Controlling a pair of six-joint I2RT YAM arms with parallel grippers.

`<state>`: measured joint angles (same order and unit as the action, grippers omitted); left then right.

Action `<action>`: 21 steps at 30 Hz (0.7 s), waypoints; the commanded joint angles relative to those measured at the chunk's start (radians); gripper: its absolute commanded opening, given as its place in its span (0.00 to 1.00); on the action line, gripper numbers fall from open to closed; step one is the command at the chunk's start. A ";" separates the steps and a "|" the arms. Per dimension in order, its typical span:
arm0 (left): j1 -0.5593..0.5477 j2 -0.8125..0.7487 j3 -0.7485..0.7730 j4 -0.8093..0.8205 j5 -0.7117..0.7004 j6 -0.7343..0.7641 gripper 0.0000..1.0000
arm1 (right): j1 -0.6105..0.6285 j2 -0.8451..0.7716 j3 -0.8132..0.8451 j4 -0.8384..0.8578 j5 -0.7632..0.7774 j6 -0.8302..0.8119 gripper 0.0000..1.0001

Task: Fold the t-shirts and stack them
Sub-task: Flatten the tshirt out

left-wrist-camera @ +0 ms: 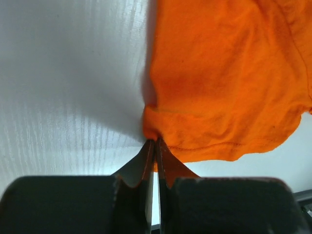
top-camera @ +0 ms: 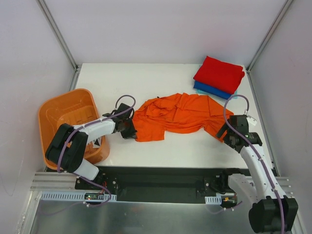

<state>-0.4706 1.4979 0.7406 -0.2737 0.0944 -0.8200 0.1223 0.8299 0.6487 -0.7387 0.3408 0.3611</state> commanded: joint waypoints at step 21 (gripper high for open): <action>-0.005 -0.123 -0.104 0.082 -0.015 0.088 0.00 | -0.311 0.440 -0.015 0.278 -0.368 -0.021 0.68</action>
<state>-0.4713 1.3987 0.6415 -0.2028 0.1020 -0.7628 -0.1818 1.2343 0.6071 -0.5179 0.0193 0.3260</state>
